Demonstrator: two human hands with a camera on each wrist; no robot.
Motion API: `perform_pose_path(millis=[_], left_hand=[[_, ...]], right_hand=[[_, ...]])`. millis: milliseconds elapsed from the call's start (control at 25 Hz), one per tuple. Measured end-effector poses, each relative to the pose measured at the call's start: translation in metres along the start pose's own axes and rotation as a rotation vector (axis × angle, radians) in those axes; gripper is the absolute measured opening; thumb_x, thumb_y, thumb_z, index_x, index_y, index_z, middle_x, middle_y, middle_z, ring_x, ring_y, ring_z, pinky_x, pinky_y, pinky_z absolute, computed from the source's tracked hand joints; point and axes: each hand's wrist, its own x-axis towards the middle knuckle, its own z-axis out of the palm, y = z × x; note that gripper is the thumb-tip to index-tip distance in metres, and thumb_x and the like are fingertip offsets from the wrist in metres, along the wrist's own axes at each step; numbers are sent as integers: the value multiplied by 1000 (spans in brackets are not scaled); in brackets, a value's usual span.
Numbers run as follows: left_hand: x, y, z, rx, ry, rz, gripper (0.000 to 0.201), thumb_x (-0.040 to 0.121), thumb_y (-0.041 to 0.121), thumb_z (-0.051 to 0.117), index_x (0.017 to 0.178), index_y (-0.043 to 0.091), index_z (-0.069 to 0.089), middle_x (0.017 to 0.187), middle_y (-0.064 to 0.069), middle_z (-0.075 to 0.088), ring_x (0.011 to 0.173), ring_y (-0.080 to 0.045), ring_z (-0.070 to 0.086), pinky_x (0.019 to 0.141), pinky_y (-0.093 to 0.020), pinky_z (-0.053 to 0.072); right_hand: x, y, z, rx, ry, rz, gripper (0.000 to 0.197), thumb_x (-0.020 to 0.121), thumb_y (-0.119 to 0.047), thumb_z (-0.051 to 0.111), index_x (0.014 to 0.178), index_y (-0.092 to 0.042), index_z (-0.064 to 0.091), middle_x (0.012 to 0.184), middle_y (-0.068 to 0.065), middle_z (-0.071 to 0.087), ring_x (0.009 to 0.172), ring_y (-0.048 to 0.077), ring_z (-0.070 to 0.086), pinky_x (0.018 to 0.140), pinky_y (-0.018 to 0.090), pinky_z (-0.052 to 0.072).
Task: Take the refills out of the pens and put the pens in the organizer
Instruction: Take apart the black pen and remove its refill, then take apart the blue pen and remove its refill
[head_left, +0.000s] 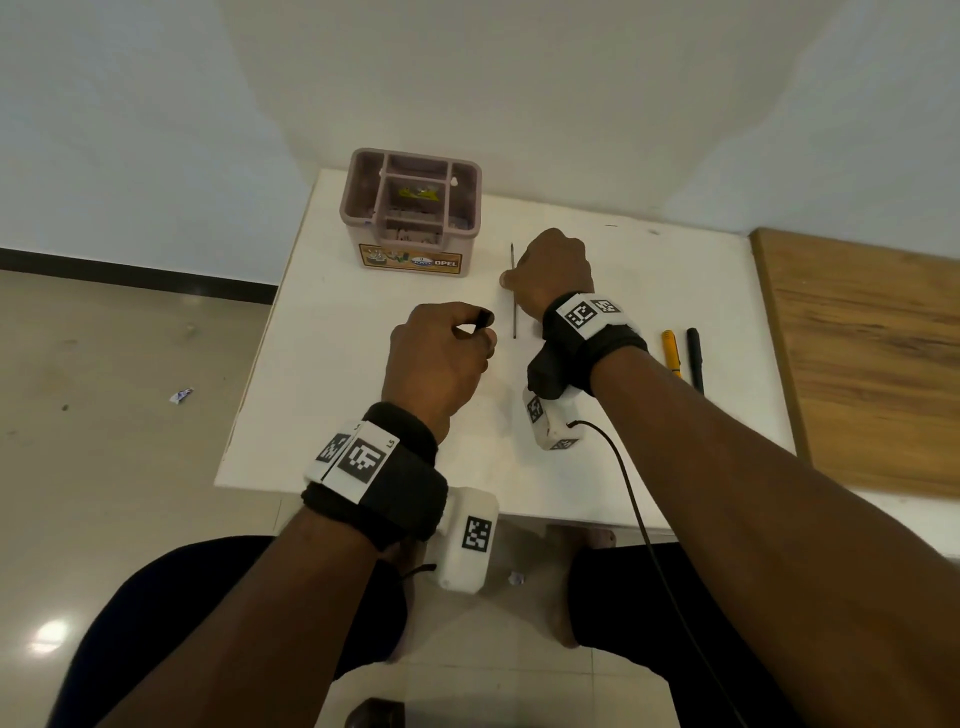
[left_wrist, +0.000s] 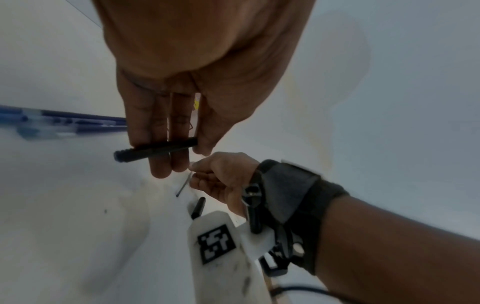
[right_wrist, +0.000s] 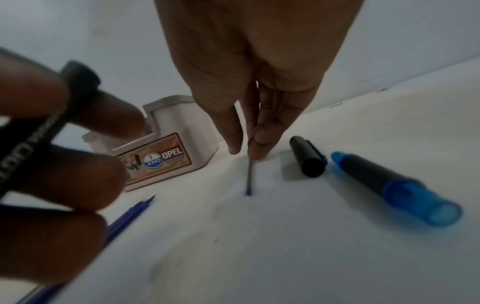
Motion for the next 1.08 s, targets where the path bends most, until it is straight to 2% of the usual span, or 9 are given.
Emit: perform_pose_path(millis=[160,240,360,480,640,760,880,1000,1080], left_hand=[[8,4,-19,-38,82,-12,31,98,23,65,128,19,69,103,-2,76,90,-15,74,94,-36,59],[-11,-5,-48,-68,161,-3,30,96,20,67,125,18,71,104,-4,77,89,-17,75,94,-38,59],[-12,-11,-57,-91,204,-19,30,95,17,68,124,16,72,108,-8,77,92,-20,75,97,-43,58],[-12,-10,-56,-71,201,-17,30,95,18,67,125,17,71,112,-9,76,95,-21,75,99,-43,57],[-8,-9,-56,-58,184,-31,31,96,18,67,126,17,71,118,-8,74,96,-20,74,102,-42,55],[-4,-8,-56,-54,178,-37,31,96,19,67,127,17,71,119,-8,74,97,-21,74,103,-43,55],[-2,-10,-56,-41,168,-32,30,96,19,67,126,17,71,119,-9,74,96,-21,74,103,-43,55],[-2,-11,-55,-34,159,-18,30,97,19,66,126,18,71,119,-10,74,97,-22,74,103,-43,55],[-2,-10,-54,-26,159,-11,30,97,19,66,127,17,71,119,-9,75,98,-22,74,103,-45,55]], right_hand=[[-14,-2,5,111,-36,-65,26,90,-30,72,100,-6,75,103,12,75,98,33,73,91,44,60],[-53,-11,18,129,-130,-146,28,91,-33,74,99,-7,78,102,12,76,94,32,75,90,46,61],[-73,-12,44,64,-198,-189,33,94,-37,73,102,-6,77,103,12,75,95,30,73,90,45,60],[-77,-17,56,51,-162,-144,34,93,-41,73,102,-8,75,102,10,73,96,27,68,89,43,59],[-74,-22,59,-16,-144,-118,29,97,-30,69,108,-4,70,103,11,70,95,27,66,85,36,56],[-71,-22,57,-19,-126,-63,31,97,-32,67,107,-3,66,97,10,64,88,24,62,79,33,52],[-75,-29,54,-74,-124,-73,31,98,-34,68,109,-7,59,100,9,57,98,26,60,90,37,51],[-76,-39,45,-99,-111,-76,34,98,-25,69,122,-4,58,119,14,63,114,29,61,95,34,49],[-73,-43,41,-89,-108,-46,35,97,-23,70,124,-4,58,125,14,63,117,30,62,97,35,51]])
